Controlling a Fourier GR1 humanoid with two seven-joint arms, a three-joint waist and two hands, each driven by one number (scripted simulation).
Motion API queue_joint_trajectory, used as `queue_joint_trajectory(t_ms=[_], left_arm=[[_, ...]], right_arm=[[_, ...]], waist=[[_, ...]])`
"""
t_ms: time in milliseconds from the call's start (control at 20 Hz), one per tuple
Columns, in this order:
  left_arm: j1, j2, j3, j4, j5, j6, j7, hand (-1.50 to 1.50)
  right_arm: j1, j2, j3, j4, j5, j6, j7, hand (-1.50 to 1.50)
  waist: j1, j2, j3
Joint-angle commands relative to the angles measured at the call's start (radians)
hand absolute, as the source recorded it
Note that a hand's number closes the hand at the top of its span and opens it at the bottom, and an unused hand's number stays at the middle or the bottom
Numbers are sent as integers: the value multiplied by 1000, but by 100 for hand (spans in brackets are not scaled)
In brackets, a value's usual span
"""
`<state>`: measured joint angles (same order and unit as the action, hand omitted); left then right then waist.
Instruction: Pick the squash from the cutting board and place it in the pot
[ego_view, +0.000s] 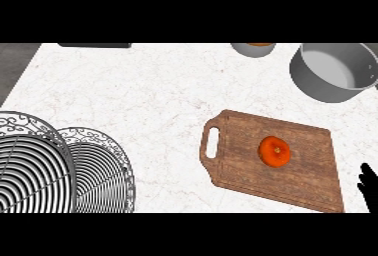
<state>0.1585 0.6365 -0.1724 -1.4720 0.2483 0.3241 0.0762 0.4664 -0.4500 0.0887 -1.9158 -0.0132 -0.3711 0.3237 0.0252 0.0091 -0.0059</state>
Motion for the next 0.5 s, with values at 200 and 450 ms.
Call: queue_joint_trajectory(t_ms=[200,450], left_arm=[[-88,-38,-7,-90,-6,-7,-10,0],[-98,-60,-14,-61,-22,-5,-21,0]], right_arm=[[-219,-116,19,-3,-93,167,326,-150],[-312,-91,65,21,-75,177,389,-150]], waist=[[-8,-6,6],[-17,-6,6]])
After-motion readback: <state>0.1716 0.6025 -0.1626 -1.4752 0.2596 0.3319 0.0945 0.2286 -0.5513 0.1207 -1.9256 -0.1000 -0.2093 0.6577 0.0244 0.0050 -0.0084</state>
